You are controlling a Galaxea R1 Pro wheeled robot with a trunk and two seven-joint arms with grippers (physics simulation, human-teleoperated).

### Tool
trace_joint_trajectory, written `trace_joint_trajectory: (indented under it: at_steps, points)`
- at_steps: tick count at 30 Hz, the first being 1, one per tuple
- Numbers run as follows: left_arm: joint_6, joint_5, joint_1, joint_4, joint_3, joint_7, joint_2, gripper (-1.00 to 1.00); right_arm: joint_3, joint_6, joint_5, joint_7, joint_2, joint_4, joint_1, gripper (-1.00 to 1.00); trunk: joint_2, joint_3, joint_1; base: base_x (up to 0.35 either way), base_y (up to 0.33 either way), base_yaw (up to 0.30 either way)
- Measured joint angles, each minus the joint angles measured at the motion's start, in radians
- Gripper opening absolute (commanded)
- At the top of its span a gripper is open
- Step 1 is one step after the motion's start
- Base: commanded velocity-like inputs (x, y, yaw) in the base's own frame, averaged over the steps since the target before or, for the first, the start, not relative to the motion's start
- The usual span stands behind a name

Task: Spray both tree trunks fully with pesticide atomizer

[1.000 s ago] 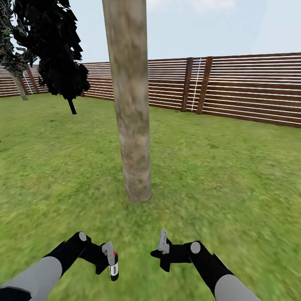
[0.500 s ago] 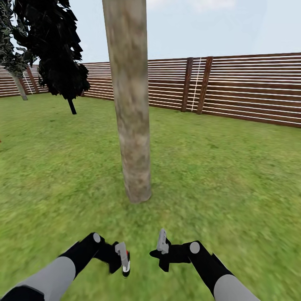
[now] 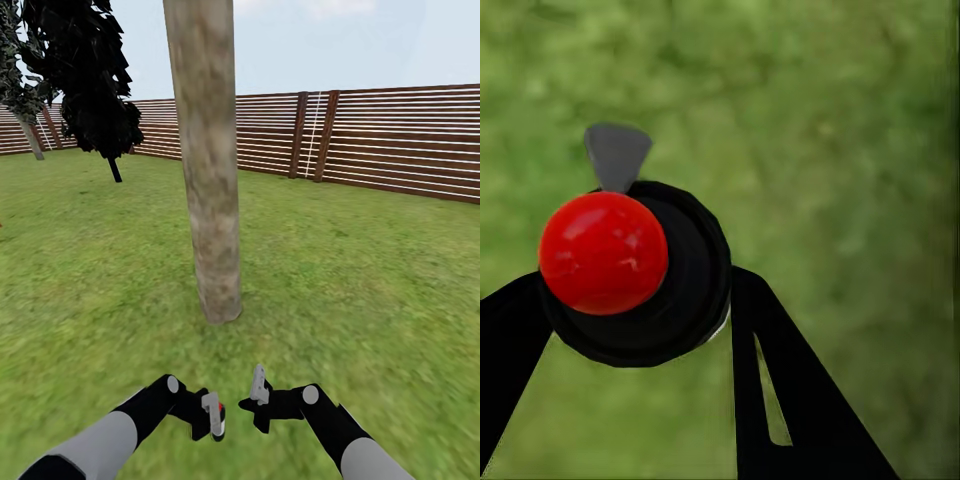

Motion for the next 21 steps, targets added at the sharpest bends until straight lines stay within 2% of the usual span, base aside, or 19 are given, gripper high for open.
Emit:
trace_joint_trajectory:
  at_steps: [8, 13, 17, 21]
  points:
    - [-0.002, 0.0, 0.0, -0.001, -0.001, 0.0, -0.023, -1.0, 0.0, -0.001, 0.0, 0.0, 0.0, 0.0, 0.0, -1.0, 0.0, 0.0, 0.0, 0.0, 0.0, 0.0]
    - [-0.058, 0.003, 0.0, 0.005, -0.001, -0.001, -0.029, -1.0, 0.0, -0.001, 0.0, 0.0, 0.0, 0.0, 0.0, -1.0, 0.0, 0.0, 0.0, 0.0, 0.0, 0.0]
    - [-0.064, 0.003, 0.0, 0.007, -0.001, -0.002, -0.03, -1.0, 0.0, 0.0, 0.0, 0.0, 0.0, 0.0, 0.0, -1.0, 0.0, 0.0, 0.0, 0.0, 0.0, 0.0]
    - [-0.065, 0.002, 0.0, 0.009, -0.001, -0.001, -0.047, -1.0, 0.0, -0.001, 0.0, 0.0, 0.0, 0.0, 0.0, -1.0, 0.0, 0.0, 0.0, 0.0, 0.0, 0.0]
